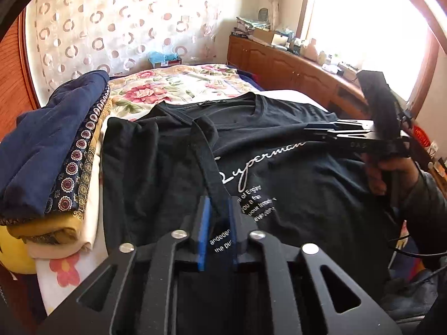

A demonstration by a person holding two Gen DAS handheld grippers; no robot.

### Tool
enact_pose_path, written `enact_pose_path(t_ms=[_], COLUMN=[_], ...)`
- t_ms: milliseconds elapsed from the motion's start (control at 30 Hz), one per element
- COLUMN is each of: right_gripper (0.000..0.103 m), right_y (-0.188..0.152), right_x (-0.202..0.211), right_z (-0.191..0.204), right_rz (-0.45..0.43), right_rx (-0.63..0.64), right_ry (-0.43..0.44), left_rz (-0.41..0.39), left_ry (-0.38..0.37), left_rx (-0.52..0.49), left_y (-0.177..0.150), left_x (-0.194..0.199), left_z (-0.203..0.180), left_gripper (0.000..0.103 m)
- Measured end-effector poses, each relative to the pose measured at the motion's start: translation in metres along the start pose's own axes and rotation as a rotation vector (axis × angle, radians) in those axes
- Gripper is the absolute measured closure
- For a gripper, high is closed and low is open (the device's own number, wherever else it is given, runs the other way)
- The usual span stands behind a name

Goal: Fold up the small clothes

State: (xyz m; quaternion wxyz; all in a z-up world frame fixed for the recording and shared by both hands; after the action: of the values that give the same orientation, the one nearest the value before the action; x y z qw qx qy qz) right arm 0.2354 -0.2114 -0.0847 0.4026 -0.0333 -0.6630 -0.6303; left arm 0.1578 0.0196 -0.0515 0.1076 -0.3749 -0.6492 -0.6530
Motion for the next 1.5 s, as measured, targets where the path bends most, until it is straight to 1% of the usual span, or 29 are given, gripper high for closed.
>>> enact_pose_path(t_ms=[67,133,167,267,367,400,433,467,500,533,667,733,767,900,1100,1267,1333,1400,1467,1500], right_gripper=[0.066,0.066,0.066,0.066,0.066,0.066,0.066,0.066,0.066,0.066,0.066,0.066,0.066,0.066,0.066,0.066,0.066,0.066,0.067,0.069], right_y=[0.0,0.001,0.001,0.0,-0.001,-0.001,-0.001,-0.001,-0.001,-0.001,-0.001,0.0,0.001,0.003,0.005,0.006,0.005,0.003,0.003,0.003], right_x=[0.003,0.006,0.008,0.011,0.012,0.011,0.01,0.009,0.008,0.006,-0.004,-0.009,-0.012,-0.026,-0.054,-0.075,-0.085,-0.094,-0.095,-0.096], right_z=[-0.002,-0.001,-0.001,-0.002,0.002,0.005,0.007,0.01,0.014,0.018,0.034,0.044,0.048,0.062,0.086,0.11,0.116,0.12,0.123,0.125], right_rz=[-0.001,-0.005,-0.007,-0.012,-0.014,-0.014,-0.012,-0.011,-0.012,-0.012,-0.003,0.003,0.006,0.02,0.061,0.101,0.126,0.151,0.141,0.14], right_rx=[0.002,0.0,-0.002,-0.011,-0.013,-0.009,-0.005,0.004,0.013,0.021,0.044,0.062,0.07,0.094,0.135,0.172,0.189,0.197,0.226,0.242], right_ry=[-0.011,-0.018,-0.021,-0.027,-0.015,-0.009,0.0,0.011,0.018,0.026,0.061,0.08,0.088,0.132,0.209,0.267,0.266,0.269,0.246,0.233], left_rz=[-0.006,-0.004,-0.004,0.0,0.002,0.003,-0.001,-0.005,-0.001,0.02,0.09,0.114,0.113,0.076,0.011,-0.017,-0.028,-0.032,-0.039,-0.042], left_ry=[0.02,0.037,0.043,0.079,0.113,0.12,0.126,0.149,0.17,0.191,0.208,0.217,0.213,0.199,0.216,0.243,0.255,0.262,0.27,0.272], left_rx=[-0.008,-0.007,-0.004,-0.002,-0.006,0.004,0.011,0.017,0.02,0.028,0.038,0.04,0.044,0.058,0.098,0.121,0.13,0.137,0.139,0.142], left_y=[0.001,0.002,0.003,0.007,0.009,0.009,0.008,0.006,0.004,0.001,-0.013,-0.018,-0.02,-0.018,-0.017,-0.019,-0.02,-0.018,-0.019,-0.019], left_x=[0.0,-0.003,-0.005,-0.014,-0.023,-0.025,-0.026,-0.029,-0.031,-0.037,-0.053,-0.059,-0.059,-0.046,-0.012,0.011,0.018,0.017,0.02,0.021], left_z=[0.0,0.003,0.005,0.013,0.02,0.024,0.027,0.031,0.035,0.04,0.049,0.05,0.05,0.048,0.056,0.069,0.074,0.074,0.077,0.078], left_gripper=[0.076,0.072,0.068,0.067,0.067,0.065,0.054,0.045,0.042,0.04,0.028,0.025,0.025,0.024,0.024,0.024,0.024,0.024,0.024,0.024])
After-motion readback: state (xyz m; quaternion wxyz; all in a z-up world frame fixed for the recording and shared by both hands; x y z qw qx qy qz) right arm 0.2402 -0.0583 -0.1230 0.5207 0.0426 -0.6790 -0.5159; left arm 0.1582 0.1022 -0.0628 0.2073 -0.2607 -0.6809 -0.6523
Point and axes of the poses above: each gripper's, at about its wrist camera, not at the fingertips, and x roughly against the way its jaws point, z to its left, y to its top, the point moved 2 cm from there along -x, roughly the way its jaws point, and after that the axes turned 6 degrees about -z, right-handed, at the moved point
